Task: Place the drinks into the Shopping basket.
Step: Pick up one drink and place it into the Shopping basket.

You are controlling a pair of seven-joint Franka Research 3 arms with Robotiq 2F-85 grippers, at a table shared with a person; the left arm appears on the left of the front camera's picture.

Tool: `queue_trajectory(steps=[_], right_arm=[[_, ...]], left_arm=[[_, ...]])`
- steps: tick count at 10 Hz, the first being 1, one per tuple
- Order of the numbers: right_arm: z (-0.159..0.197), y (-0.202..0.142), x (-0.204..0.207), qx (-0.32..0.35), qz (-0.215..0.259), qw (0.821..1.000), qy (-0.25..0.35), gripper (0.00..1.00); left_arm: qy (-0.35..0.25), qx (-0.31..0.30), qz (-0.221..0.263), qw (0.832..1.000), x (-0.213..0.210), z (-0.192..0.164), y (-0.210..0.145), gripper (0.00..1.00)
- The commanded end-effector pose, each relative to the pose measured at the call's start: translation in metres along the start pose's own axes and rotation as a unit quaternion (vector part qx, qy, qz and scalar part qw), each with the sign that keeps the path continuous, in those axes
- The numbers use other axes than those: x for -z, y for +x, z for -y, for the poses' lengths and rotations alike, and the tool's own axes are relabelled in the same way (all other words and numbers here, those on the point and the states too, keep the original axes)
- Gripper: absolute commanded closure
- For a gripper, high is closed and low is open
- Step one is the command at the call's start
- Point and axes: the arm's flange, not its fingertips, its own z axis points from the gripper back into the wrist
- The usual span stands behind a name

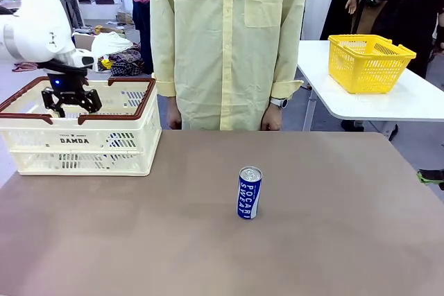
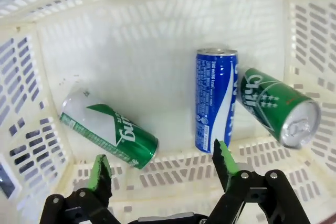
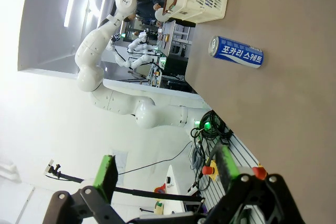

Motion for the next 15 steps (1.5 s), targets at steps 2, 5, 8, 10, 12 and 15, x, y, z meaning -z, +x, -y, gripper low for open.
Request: queue_trajectory(steps=[2,5,8,10,12,15], right_arm=[[-0.004,0.000,0.000,0.005,-0.003,1.000,0.003,0.00],[-0.004,0.000,0.000,0.005,-0.003,1.000,0.003,0.00],[-0.004,0.000,0.000,0.005,-0.003,1.000,0.003,0.00],[-0.004,0.000,0.000,0.005,-0.003,1.000,0.003,0.00],[-0.004,0.000,0.000,0.005,-0.003,1.000,0.003,0.00],[-0.004,0.000,0.000,0.005,-0.003,1.000,0.003,0.00]], left_arm=[[-0.090,-0.009,0.053,0.994,-0.065,0.000,-0.060,0.00],[-0.236,0.042,0.067,0.969,-0.126,0.018,-0.175,0.00],[-0.404,0.149,0.092,0.898,-0.068,-0.002,-0.283,0.00],[-0.528,0.134,0.073,0.835,-0.005,-0.037,-0.297,0.00],[-0.592,0.071,0.095,0.797,0.015,-0.058,-0.283,0.00],[-0.524,0.127,0.110,0.835,-0.012,-0.040,-0.305,0.00]])
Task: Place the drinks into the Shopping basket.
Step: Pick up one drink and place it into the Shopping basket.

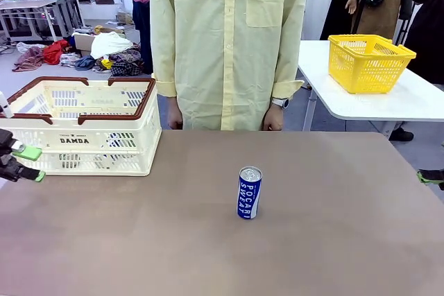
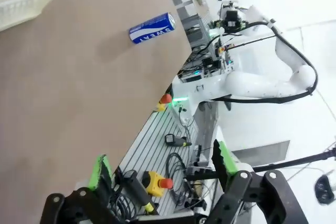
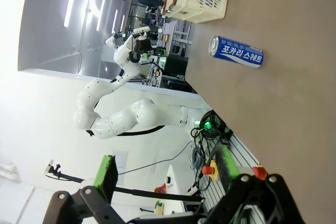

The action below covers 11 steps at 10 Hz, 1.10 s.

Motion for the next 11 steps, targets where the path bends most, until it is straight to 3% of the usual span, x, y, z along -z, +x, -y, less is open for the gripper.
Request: queue_trajectory(steps=[1,11], right_arm=[[-0.0037,-0.0004,-0.0004,0.005,-0.002,1.000,0.003,0.00],[-0.0037,-0.0004,-0.0004,0.005,-0.002,1.000,0.003,0.00]], left_arm=[[0.010,0.009,0.002,1.000,-0.0001,0.0149,0.0000,0.00],[0.010,0.009,0.002,1.000,-0.0001,0.0149,0.0000,0.00]])
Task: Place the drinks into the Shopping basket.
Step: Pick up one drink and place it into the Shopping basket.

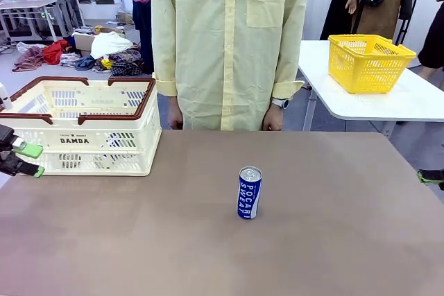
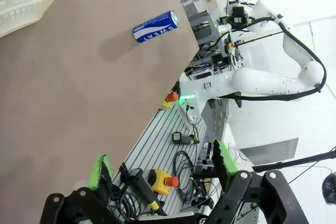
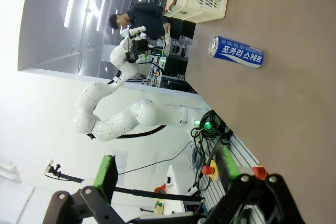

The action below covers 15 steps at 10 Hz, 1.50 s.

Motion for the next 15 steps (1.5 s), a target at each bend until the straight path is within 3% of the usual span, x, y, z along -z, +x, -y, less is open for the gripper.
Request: queue_trajectory(steps=[1,4,6,8,10,12,13,14,15], right_arm=[[-0.004,0.000,0.000,0.005,-0.002,1.000,0.003,0.00],[-0.004,0.000,0.000,0.005,-0.002,1.000,0.003,0.00],[-0.004,0.000,0.000,0.005,-0.002,1.000,0.003,0.00],[-0.004,0.000,0.000,0.005,-0.002,1.000,0.003,0.00],[-0.004,0.000,0.000,0.005,-0.002,1.000,0.003,0.00],[-0.004,0.000,0.000,0.005,-0.002,1.000,0.003,0.00],[-0.004,0.000,0.000,0.005,-0.002,1.000,0.003,0.00],[-0.004,0.000,0.000,0.005,-0.002,1.000,0.003,0.00],[-0.004,0.000,0.000,0.005,-0.002,1.000,0.003,0.00]], left_arm=[[-0.008,-0.003,0.004,1.000,0.002,0.002,-0.002,0.00],[0.000,0.000,0.000,1.000,0.000,0.000,0.000,0.00],[0.070,0.008,-0.103,0.992,0.048,0.076,0.063,0.00],[0.190,0.029,-0.218,0.957,0.149,0.163,0.125,0.00],[0.253,0.012,-0.182,0.950,0.247,0.227,0.152,0.00],[0.328,0.011,-0.165,0.930,0.336,0.262,0.158,0.00],[0.373,0.016,-0.146,0.916,0.381,0.272,0.160,0.00],[0.390,0.037,-0.113,0.913,0.415,0.273,0.164,0.00],[0.391,0.029,-0.120,0.912,0.434,0.264,0.166,0.00]])
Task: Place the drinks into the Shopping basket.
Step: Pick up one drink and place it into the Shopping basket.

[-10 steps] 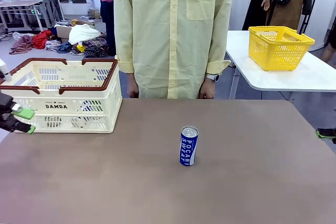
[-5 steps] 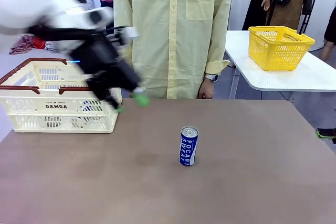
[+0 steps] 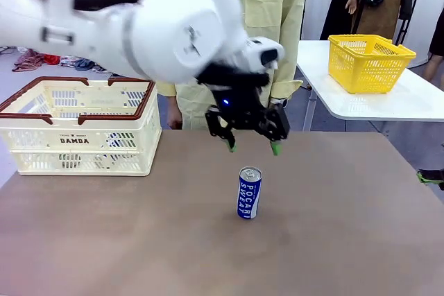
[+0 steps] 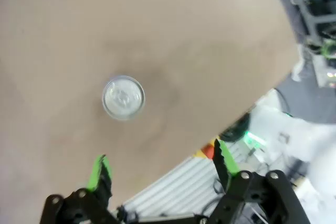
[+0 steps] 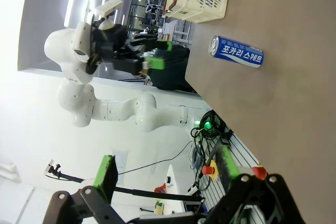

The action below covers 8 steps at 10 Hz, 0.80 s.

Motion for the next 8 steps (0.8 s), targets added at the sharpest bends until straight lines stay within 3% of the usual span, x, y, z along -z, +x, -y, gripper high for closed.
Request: queue_trajectory(steps=[1,2,5,6,8], right_arm=[[-0.003,0.000,-0.001,0.005,-0.002,1.000,0.003,0.00],[-0.003,0.000,-0.001,0.005,-0.002,1.000,0.003,0.00],[-0.003,0.000,-0.001,0.005,-0.002,1.000,0.003,0.00],[-0.003,0.000,-0.001,0.005,-0.002,1.000,0.003,0.00],[-0.003,0.000,-0.001,0.005,-0.002,1.000,0.003,0.00]], left_arm=[[-0.005,-0.034,-0.024,0.999,0.013,-0.009,0.021,0.00],[0.000,0.000,0.000,1.000,0.000,0.000,0.000,0.00],[0.004,-0.010,-0.009,1.000,0.018,0.000,0.009,0.00],[0.055,-0.091,-0.009,0.994,0.037,-0.008,0.009,0.00],[0.098,-0.158,0.020,0.982,0.062,-0.004,0.006,0.00]])
